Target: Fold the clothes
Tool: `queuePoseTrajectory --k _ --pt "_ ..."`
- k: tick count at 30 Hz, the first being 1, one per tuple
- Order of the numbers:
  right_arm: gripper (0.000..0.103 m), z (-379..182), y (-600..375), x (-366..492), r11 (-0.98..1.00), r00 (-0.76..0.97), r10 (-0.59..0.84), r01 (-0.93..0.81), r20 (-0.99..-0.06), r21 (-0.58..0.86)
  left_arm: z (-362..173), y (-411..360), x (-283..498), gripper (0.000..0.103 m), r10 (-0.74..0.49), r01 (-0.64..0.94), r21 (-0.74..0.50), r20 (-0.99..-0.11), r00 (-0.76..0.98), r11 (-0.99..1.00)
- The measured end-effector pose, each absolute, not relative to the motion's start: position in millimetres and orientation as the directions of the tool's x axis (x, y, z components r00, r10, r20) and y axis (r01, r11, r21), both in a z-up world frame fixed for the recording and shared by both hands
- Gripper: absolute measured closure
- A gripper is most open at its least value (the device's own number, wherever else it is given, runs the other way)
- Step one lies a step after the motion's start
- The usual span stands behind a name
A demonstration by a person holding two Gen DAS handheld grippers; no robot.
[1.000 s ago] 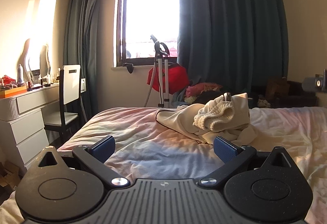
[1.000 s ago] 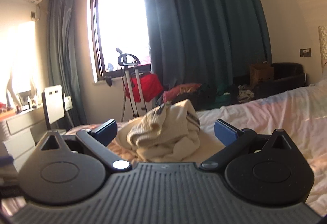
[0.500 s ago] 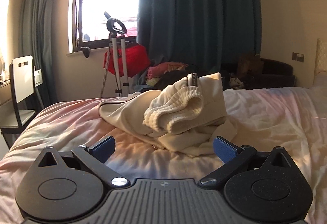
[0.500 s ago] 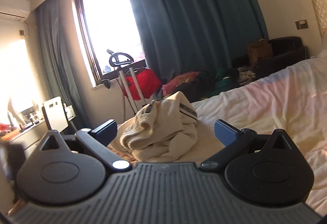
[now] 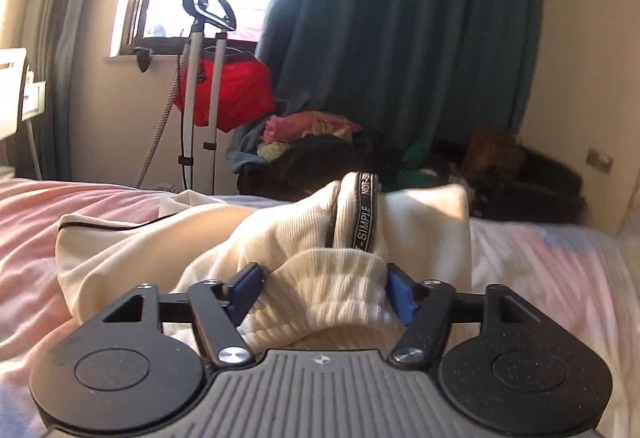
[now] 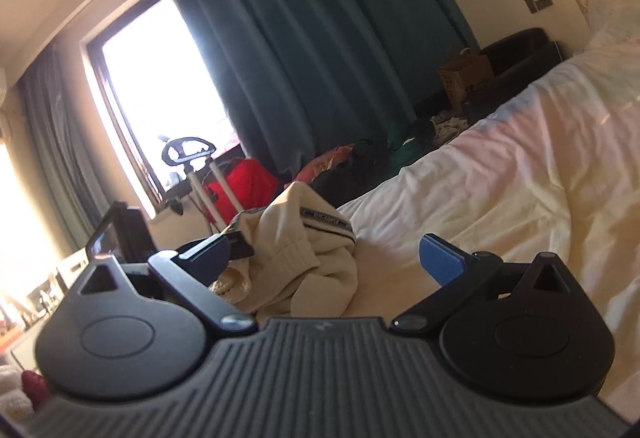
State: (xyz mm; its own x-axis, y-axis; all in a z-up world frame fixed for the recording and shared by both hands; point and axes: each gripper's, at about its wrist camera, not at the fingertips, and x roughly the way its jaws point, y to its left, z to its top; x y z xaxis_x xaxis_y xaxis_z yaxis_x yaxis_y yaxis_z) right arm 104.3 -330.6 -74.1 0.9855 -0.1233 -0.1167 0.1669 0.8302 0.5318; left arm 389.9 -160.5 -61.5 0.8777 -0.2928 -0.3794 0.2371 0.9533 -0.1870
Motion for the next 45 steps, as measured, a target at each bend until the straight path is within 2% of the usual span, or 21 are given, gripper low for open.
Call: queuePoseTrajectory --k 2,3,5,7,10,17,22,24,31,35,40,43,45 --pt "0.0 -80.0 -335.3 108.5 0.815 0.983 -0.135 0.18 -0.122 0.551 -50.9 -146.3 388.6 0.074 -0.281 0.199 -0.246 -0.365 0.888 0.949" --pt "0.0 -82.9 -337.5 110.5 0.807 0.982 -0.141 0.187 -0.125 0.56 -43.5 -137.8 386.3 0.076 -0.28 0.183 -0.282 -0.358 0.891 0.942" --pt "0.0 -85.6 -337.9 112.9 0.802 0.98 -0.147 0.199 -0.138 0.563 -24.6 -119.3 376.5 0.086 -0.282 0.159 -0.347 -0.338 0.898 0.924" --pt "0.0 -86.2 -337.3 113.1 0.804 0.979 -0.148 0.201 -0.139 0.559 -3.3 -100.0 364.1 0.088 -0.291 0.146 -0.408 -0.319 0.902 0.901" --pt "0.0 -77.3 -341.0 105.0 0.821 0.98 -0.173 0.196 -0.093 0.536 28.9 -72.5 329.9 0.088 -0.349 0.18 -0.477 -0.294 0.89 0.86" --pt "0.0 -57.5 -350.1 79.2 0.813 0.976 -0.213 0.202 -0.043 0.547 86.4 -26.7 201.0 0.089 -0.425 0.258 -0.539 -0.212 0.88 0.802" --pt "0.0 -38.4 -334.8 57.4 0.868 0.986 -0.164 0.15 -0.011 0.473 89.0 10.2 116.9 0.089 -0.433 0.275 -0.528 -0.202 0.878 0.804" --pt "0.0 -33.5 -326.8 48.2 0.881 0.992 -0.121 0.123 -0.035 0.456 78.6 27.1 91.2 0.089 -0.404 0.252 -0.502 -0.219 0.888 0.827" --pt "0.0 -37.7 -265.1 20.8 0.919 0.961 0.164 -0.068 -0.222 0.387 33.9 88.6 73.8 0.089 -0.316 0.146 -0.509 -0.265 0.911 0.848" --pt "0.0 -51.1 -200.7 20.1 0.951 0.891 0.274 -0.194 -0.363 0.241 19.5 107.7 76.6 0.089 -0.303 0.134 -0.509 -0.266 0.915 0.85" --pt "0.0 -84.9 -137.0 30.2 0.955 0.822 0.261 -0.297 -0.507 0.011 2.7 123.9 82.9 0.088 -0.304 0.127 -0.543 -0.25 0.919 0.83" --pt "0.0 -106.9 -115.4 38.1 0.957 0.811 0.177 -0.273 -0.557 -0.094 -4.0 131.1 92.7 0.088 -0.3 0.117 -0.561 -0.246 0.922 0.819" --pt "0.0 -115.6 -114.4 48.2 0.968 0.804 0.121 -0.224 -0.582 -0.109 -8.8 134.3 99.8 0.088 -0.3 0.103 -0.573 -0.259 0.918 0.813"
